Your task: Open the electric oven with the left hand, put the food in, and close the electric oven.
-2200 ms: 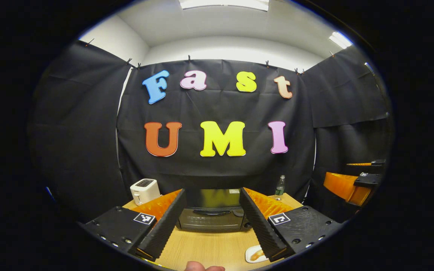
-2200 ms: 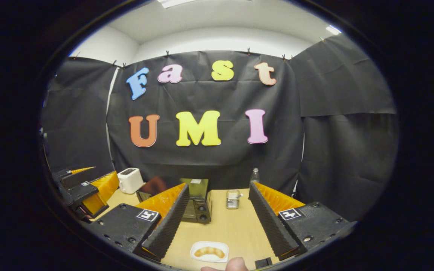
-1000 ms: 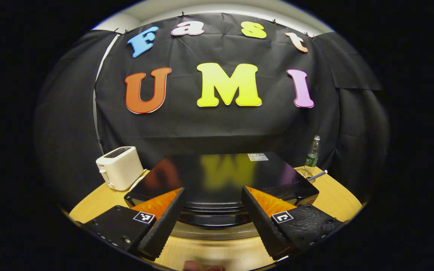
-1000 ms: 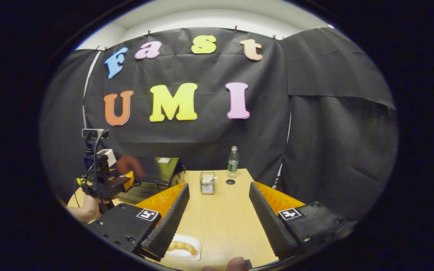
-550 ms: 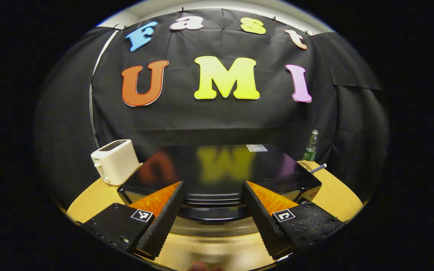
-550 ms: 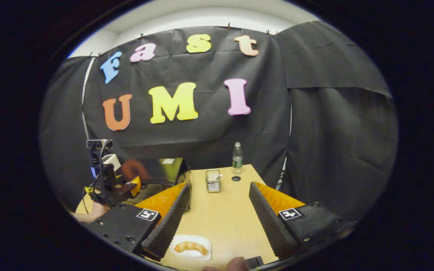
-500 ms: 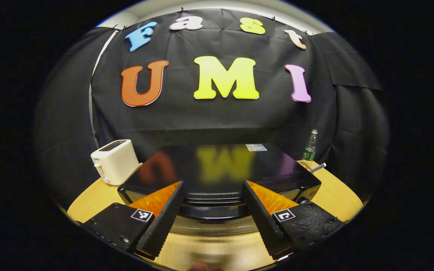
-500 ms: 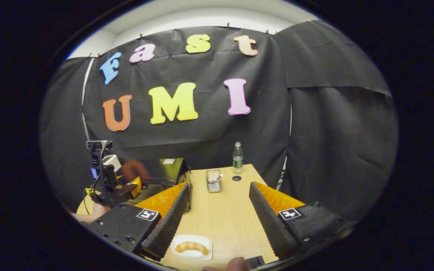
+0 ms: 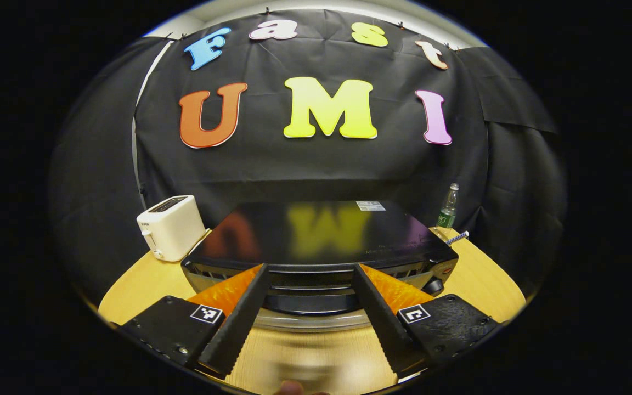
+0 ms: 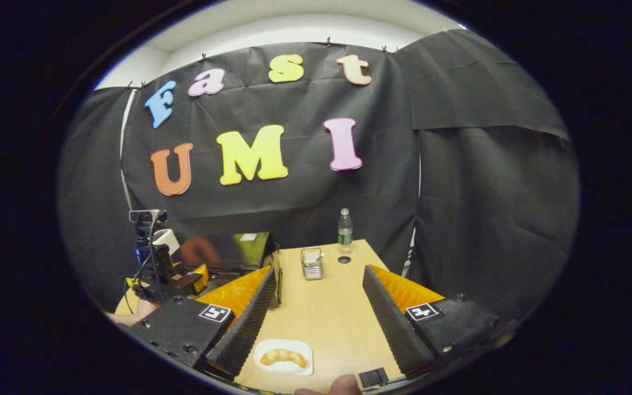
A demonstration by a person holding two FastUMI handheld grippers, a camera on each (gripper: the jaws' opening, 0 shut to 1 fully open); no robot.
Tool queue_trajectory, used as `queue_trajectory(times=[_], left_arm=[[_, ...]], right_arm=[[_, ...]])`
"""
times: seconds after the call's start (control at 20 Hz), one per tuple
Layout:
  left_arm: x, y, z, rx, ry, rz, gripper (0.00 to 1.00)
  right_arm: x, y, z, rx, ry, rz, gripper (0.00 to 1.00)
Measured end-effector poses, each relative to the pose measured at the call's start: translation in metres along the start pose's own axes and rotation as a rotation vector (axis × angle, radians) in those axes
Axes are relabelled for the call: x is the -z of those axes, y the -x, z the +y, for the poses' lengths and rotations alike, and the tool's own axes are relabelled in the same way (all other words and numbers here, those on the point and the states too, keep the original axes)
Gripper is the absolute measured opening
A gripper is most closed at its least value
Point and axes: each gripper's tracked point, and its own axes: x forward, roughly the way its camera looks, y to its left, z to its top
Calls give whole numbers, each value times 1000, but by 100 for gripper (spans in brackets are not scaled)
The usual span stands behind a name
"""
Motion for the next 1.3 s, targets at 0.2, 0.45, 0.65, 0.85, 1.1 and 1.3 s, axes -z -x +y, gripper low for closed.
queue_trajectory(times=[0.2,0.45,0.65,0.85,1.1,1.3], left_arm=[[59,26,0,13,17,185,100],[110,59,-3,19,51,277,87],[149,71,-7,46,43,348,95],[175,70,-4,45,89,407,95],[171,73,-1,55,80,394,95],[144,86,2,54,112,323,93]], right_arm=[[4,11,6,-15,-11,1,98],[14,25,11,-16,3,9,98],[24,38,21,-32,19,32,98],[25,52,26,-35,49,30,98],[23,71,24,-28,85,18,98],[25,81,27,-33,81,29,98]])
